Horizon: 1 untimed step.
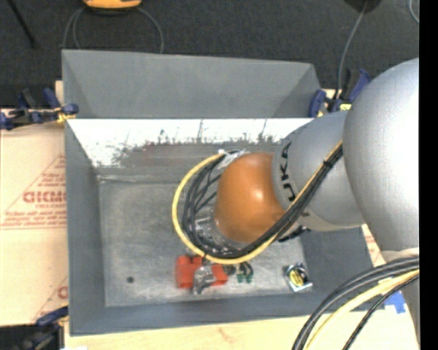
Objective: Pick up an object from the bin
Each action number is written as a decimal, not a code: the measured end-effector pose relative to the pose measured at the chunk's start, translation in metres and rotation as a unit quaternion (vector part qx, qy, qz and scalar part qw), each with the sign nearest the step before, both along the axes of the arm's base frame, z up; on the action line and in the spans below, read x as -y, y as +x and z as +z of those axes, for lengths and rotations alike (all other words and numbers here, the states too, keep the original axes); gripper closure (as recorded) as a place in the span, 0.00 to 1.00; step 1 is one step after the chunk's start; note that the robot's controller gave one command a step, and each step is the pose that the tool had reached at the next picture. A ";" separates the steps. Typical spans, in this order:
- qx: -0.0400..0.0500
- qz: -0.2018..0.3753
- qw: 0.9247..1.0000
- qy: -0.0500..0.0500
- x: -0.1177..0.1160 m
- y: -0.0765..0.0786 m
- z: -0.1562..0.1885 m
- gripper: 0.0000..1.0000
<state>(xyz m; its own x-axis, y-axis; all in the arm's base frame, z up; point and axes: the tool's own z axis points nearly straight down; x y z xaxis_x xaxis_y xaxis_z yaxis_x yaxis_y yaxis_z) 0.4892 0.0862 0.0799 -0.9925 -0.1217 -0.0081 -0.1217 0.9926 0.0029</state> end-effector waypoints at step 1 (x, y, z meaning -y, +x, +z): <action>-0.001 -0.003 1.000 -0.001 0.000 0.001 0.039 1.00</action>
Offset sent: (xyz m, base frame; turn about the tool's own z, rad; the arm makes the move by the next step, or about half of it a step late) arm -0.0001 -0.0001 0.0364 0.0000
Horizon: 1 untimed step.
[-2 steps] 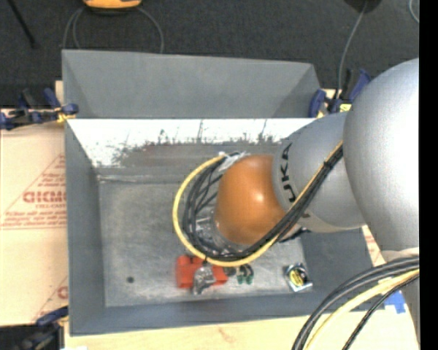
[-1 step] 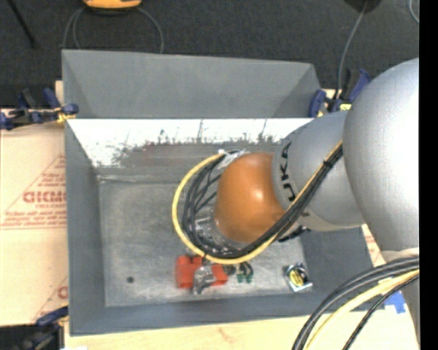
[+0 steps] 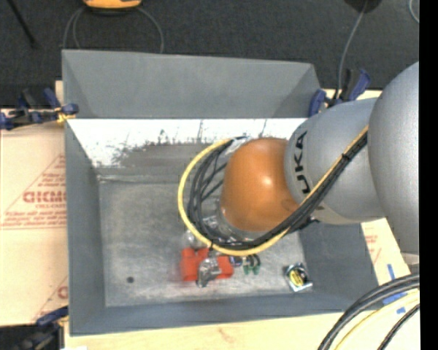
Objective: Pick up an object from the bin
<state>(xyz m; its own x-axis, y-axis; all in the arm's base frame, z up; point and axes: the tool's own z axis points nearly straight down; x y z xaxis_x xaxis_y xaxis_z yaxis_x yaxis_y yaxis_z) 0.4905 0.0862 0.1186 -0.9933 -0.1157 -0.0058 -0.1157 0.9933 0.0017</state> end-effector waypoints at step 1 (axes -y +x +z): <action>0.000 -0.003 1.000 0.000 0.000 0.001 0.021 1.00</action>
Offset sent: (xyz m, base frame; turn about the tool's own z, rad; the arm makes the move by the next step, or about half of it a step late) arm 0.0000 0.0001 0.0197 0.0000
